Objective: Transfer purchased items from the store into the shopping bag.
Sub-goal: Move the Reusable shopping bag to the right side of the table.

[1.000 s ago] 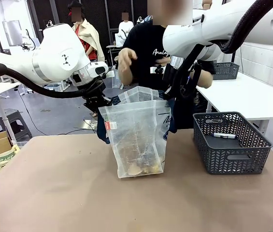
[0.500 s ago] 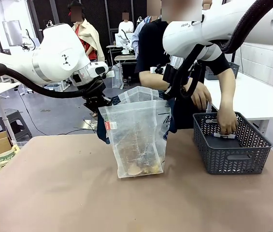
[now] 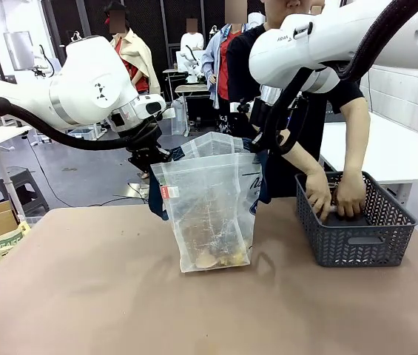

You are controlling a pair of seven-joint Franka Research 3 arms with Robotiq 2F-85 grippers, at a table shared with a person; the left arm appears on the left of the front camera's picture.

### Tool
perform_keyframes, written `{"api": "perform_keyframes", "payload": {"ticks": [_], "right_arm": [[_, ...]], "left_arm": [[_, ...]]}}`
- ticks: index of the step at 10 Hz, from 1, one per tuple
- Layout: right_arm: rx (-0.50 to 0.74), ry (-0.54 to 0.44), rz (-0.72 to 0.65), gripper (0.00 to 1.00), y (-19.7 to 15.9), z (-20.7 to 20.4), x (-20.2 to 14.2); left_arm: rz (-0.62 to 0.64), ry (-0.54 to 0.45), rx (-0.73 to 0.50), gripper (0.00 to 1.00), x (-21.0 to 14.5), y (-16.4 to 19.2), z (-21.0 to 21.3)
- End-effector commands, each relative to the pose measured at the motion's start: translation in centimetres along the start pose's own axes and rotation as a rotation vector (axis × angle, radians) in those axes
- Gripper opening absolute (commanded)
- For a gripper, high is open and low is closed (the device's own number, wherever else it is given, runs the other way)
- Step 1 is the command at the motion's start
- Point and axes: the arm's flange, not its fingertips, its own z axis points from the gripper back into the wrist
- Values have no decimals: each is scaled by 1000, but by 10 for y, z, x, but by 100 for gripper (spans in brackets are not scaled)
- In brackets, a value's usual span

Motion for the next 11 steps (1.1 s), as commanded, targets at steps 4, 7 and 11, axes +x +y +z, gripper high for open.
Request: {"api": "perform_keyframes", "payload": {"ticks": [4,7,11], "right_arm": [[-1,-1,-3,0,-2,0,-1],[-1,-1,-3,0,-2,0,-1],[-1,-1,-3,0,-2,0,-1]], "left_arm": [[1,-1,2,0,0,1,1],[1,-1,2,0,0,1,1],[1,-1,2,0,0,1,1]]}}
